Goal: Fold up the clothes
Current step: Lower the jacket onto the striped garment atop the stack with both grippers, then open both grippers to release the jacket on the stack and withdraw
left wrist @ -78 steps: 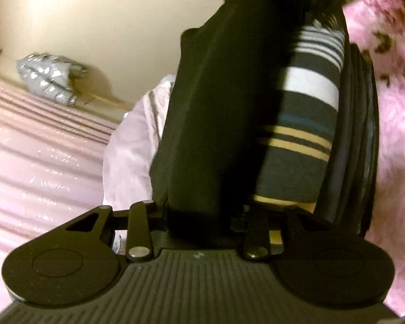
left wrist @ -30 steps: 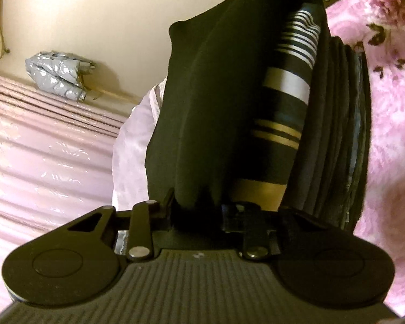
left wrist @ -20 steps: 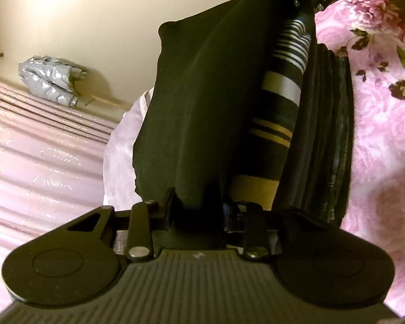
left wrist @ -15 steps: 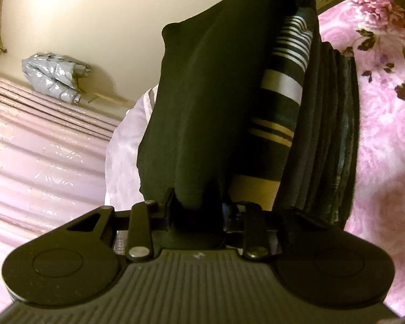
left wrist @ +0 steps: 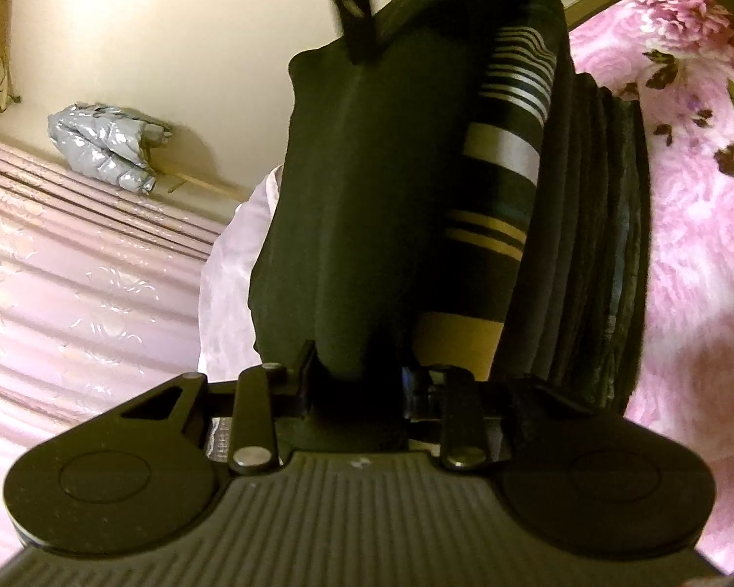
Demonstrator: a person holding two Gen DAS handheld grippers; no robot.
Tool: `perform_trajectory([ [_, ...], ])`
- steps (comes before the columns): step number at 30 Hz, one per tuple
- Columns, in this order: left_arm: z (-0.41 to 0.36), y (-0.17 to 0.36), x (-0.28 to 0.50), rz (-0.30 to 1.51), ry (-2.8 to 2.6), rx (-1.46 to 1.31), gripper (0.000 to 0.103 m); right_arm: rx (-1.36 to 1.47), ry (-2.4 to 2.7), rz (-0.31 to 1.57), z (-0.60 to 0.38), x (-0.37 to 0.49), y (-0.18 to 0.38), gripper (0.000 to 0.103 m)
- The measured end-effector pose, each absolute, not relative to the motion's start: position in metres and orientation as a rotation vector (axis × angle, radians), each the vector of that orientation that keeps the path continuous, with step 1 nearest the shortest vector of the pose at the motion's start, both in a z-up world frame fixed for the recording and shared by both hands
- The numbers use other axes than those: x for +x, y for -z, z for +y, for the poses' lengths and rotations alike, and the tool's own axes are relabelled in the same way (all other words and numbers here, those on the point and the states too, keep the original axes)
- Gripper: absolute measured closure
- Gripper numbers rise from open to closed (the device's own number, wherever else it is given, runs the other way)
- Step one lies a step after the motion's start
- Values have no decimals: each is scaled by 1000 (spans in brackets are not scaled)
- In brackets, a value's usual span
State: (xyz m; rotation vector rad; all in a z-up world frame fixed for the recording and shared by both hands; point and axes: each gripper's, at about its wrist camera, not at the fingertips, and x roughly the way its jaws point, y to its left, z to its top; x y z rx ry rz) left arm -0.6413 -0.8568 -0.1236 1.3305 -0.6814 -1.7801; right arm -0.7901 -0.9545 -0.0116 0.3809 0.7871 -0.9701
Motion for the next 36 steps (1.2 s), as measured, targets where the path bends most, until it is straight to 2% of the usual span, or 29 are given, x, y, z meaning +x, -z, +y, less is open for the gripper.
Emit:
perform_trajectory([
  [5,-847,103,-613,-607,1873,1351,73,447,969,772,-954,-796,25,52],
  [9,-838,65,-587,-375,2065,1231,73,475,999,737,-952,-800,31,52],
  [14,-856,34,-590,-221,2107,1052,73,504,1039,696,-938,-805,42,52],
  [20,-913,53,-608,24,2024,1074,74,505,1033,690,-933,-813,51,52],
  [26,-928,56,-616,37,1993,1076,86,552,1008,652,-954,-820,38,52],
  [28,-931,54,-614,42,1985,1080,86,577,1042,596,-954,-829,27,52],
  [32,-931,52,-612,54,1989,1072,86,596,1059,616,-952,-835,37,51],
  [36,-931,51,-613,38,1975,1066,86,614,1061,600,-955,-839,36,47],
])
